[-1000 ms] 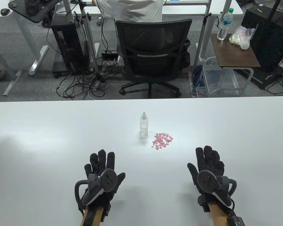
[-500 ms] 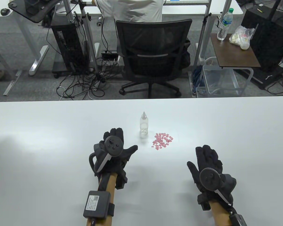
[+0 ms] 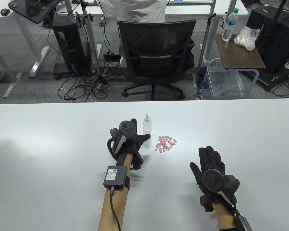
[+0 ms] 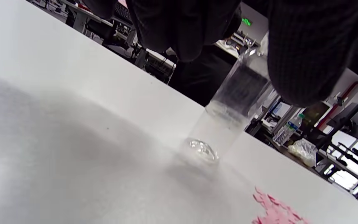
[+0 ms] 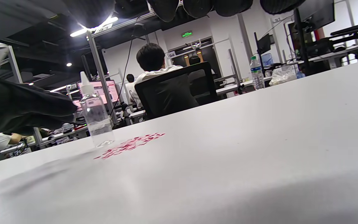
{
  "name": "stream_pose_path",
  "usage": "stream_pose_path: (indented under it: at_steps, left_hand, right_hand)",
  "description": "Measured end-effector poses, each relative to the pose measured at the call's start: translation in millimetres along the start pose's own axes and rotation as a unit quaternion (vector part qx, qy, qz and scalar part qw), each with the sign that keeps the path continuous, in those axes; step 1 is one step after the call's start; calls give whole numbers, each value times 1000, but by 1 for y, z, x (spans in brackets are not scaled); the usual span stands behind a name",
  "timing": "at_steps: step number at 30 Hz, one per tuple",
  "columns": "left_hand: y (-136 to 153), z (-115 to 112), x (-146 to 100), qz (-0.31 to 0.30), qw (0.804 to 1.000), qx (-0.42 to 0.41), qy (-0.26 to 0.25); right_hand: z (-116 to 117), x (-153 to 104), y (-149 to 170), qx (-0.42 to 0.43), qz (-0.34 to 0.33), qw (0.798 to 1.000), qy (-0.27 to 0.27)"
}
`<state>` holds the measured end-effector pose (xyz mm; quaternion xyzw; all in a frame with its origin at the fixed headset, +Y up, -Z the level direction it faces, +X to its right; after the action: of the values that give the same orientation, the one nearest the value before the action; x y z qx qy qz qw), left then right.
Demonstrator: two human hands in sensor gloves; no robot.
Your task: Squeeze empty conical bottle to blow paper scraps with air puff
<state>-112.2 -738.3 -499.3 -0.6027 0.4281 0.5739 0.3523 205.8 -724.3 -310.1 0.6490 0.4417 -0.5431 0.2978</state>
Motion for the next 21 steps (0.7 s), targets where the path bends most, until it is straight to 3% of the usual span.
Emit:
stream_pose_path:
  at_steps: [3, 10, 21]
  left_hand:
    - [-1, -10, 16, 2, 999, 5, 40]
    - [0, -22, 35, 1, 999, -5, 43]
    - [-3, -29, 38, -17, 999, -24, -14]
  right_hand:
    - [-1, -1, -5, -5, -9, 1000, 4]
    - [-1, 0, -1, 9, 1, 1000, 1]
    - [-3, 0, 3, 10, 13, 1000, 4]
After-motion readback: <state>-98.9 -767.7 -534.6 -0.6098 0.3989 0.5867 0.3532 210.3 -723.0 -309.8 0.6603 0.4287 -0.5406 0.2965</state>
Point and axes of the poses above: the tracker on the back of each hand, its own y axis roughly to the little-finger side, its own x axis roughly from the wrist to the fingertips, z = x × y, the point moved 2 cm from there along x, roughly from the wrist to the fingertips, and after that the axes turned 7 degrees about x, right-handed, at the moved point
